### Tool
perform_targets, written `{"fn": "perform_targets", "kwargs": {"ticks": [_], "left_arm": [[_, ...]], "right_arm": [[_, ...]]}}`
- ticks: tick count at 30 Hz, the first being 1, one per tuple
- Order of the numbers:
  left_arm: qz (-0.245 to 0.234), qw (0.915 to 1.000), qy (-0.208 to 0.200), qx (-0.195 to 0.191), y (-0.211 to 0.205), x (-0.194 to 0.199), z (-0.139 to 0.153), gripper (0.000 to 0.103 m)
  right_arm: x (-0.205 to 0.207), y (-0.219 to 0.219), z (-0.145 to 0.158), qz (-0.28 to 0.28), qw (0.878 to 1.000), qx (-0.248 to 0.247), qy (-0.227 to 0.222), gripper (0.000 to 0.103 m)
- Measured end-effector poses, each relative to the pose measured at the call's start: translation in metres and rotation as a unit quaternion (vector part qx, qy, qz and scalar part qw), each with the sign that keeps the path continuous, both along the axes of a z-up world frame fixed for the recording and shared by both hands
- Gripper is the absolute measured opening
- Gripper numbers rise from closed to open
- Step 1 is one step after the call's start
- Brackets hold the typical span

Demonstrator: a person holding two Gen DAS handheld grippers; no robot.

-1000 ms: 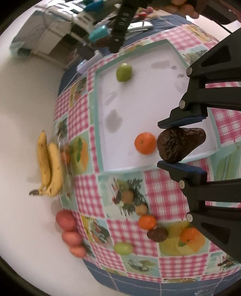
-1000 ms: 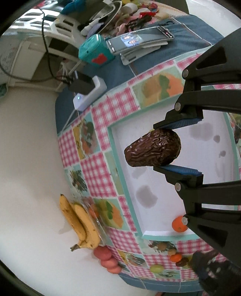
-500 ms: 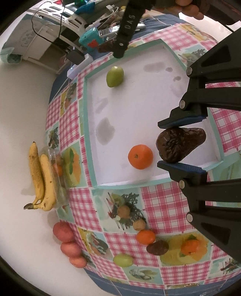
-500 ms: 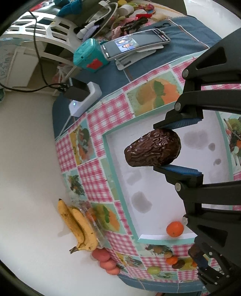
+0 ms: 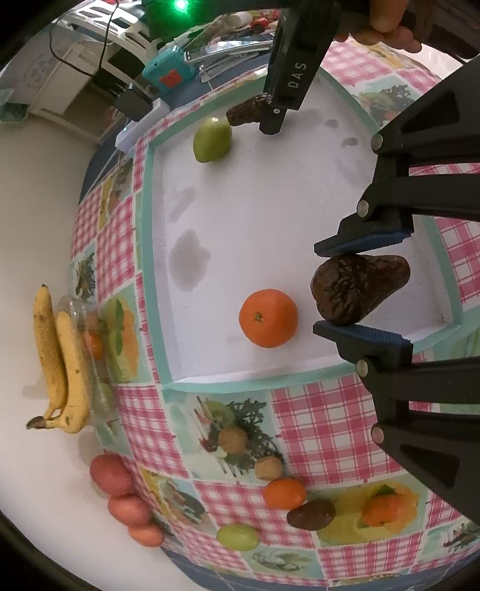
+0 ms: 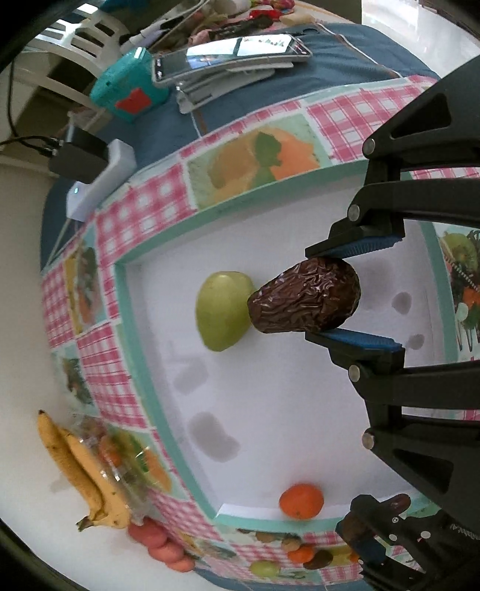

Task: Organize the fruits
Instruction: 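Carry both brown dates into the tray and open both tools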

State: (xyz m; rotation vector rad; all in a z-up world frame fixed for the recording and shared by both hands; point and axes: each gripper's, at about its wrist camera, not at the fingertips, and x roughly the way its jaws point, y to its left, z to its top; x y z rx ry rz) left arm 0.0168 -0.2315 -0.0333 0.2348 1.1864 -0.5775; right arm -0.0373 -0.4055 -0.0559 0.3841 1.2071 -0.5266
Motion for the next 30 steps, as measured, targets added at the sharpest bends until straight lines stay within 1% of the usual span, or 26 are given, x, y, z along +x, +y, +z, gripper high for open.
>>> {"fn": "perform_targets", "kwargs": {"ticks": [3,7,17,26,30], "left_arm": [[0.002,1.0000,0.008,0.002,-0.001,0.001,-0.006,0.038],[-0.002,0.9999,0.007,0.010,-0.004,0.002,-0.013,0.038],[-0.001,0.9995,0.029,0.013,-0.005,0.004,-0.028,0.038],[-0.002,0.9995,0.028,0.013,-0.005,0.006,-0.029,0.038],[-0.003,0.9995,0.031,0.009,-0.005,0.007,-0.028,0.041]], "right_arm": [[0.000,-0.002,-0.005,-0.004,1.000,-0.001,0.006,0.038],[-0.002,-0.005,-0.010,-0.009,1.000,0.002,0.010,0.038],[0.000,-0.013,-0.014,-0.021,1.000,0.004,0.014,0.038],[0.000,-0.010,-0.015,-0.020,1.000,-0.002,0.016,0.038],[0.001,-0.010,-0.015,-0.016,1.000,-0.001,0.015,0.038]]}}
